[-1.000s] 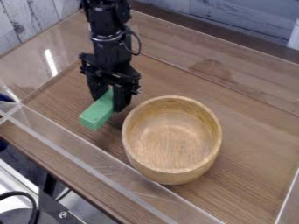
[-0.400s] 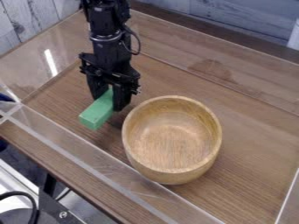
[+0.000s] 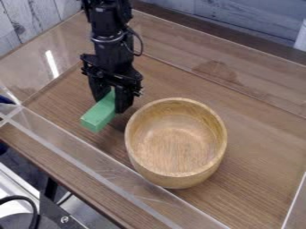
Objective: Remove the green block from inside the brown bowl and put it on the table
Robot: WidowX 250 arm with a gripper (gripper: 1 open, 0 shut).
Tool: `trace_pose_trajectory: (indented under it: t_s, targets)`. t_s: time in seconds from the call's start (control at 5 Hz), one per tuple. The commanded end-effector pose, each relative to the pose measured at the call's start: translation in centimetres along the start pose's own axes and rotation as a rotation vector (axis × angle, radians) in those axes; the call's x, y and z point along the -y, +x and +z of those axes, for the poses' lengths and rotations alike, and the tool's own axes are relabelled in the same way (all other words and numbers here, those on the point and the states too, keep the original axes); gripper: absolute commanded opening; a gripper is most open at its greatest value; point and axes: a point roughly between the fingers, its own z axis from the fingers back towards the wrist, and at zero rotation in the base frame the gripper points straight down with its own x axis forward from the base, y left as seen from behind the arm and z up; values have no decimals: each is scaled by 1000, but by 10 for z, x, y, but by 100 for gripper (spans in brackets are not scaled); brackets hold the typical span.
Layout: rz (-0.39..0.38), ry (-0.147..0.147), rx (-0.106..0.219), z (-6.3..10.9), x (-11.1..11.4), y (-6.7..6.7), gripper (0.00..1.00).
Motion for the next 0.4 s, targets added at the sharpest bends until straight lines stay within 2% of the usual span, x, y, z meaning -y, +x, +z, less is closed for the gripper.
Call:
trace_pose_trajectory:
  t_s: [0.0, 0.2]
  targets:
    - [7, 12, 34, 7, -4, 4, 0]
    - [10, 11, 31, 6, -5, 3, 0]
